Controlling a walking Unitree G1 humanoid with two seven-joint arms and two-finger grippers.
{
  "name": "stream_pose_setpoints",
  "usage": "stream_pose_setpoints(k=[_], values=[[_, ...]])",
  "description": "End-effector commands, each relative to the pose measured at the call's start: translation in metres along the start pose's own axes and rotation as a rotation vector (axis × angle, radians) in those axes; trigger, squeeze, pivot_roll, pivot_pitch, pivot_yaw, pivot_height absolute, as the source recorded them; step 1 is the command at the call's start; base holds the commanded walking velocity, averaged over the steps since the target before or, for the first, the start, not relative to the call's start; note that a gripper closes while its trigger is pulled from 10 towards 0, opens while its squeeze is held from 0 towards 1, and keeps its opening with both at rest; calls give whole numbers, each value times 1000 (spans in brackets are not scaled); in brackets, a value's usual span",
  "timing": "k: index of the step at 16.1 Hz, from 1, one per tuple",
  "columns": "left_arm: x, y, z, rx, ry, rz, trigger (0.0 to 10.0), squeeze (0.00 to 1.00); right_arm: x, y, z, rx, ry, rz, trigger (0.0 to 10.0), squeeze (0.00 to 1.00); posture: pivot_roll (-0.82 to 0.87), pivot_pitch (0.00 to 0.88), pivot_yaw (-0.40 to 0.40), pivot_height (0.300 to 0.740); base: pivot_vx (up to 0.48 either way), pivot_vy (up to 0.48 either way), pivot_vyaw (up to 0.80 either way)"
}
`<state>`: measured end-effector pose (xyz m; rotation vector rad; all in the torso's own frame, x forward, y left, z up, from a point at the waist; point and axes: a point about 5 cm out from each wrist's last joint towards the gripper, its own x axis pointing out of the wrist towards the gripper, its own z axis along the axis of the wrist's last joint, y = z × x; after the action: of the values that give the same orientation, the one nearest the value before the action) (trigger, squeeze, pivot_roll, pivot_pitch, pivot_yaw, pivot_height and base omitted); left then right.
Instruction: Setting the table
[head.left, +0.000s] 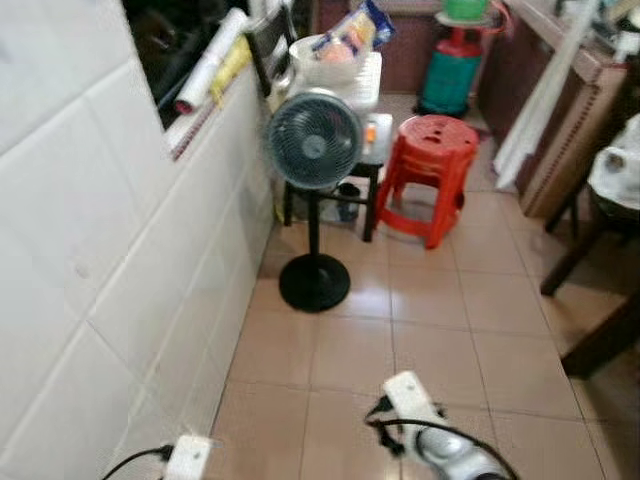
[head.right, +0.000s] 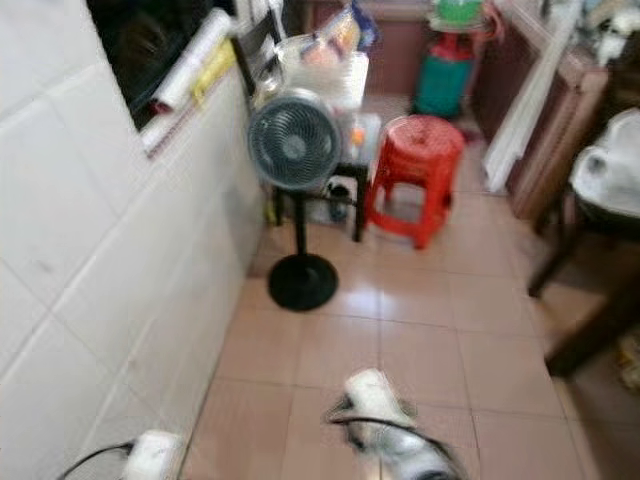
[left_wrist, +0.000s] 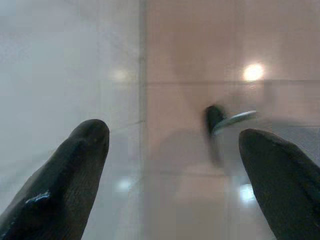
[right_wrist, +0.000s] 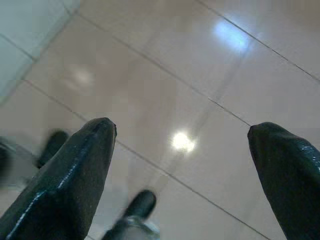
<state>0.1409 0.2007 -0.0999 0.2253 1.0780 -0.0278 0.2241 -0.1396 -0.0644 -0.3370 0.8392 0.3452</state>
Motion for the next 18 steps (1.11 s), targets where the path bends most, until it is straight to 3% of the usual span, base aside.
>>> stream_pose_setpoints(k=[1,4,11,18], values=[[1,-9,8,10,-22,-28,10000,0,-3,-15,-7,-5,20,-42,10000,0,10,0,30,740,337,341,0],[1,-8,8,12,-21,-29,10000,0,-2,-15,-5,-4,18,-44,10000,0,10,0,30,740,339,340,-679],[1,-9,9,-7,-31,-41,10000,0,-1,-18,2,-25,11,-49,10000,0,11,0,27,740,50,42,0],[1,-10,7,-9,-25,-48,10000,0,-3,-21,-3,-33,19,-52,10000,0,11,0,23,740,0,-334,0]])
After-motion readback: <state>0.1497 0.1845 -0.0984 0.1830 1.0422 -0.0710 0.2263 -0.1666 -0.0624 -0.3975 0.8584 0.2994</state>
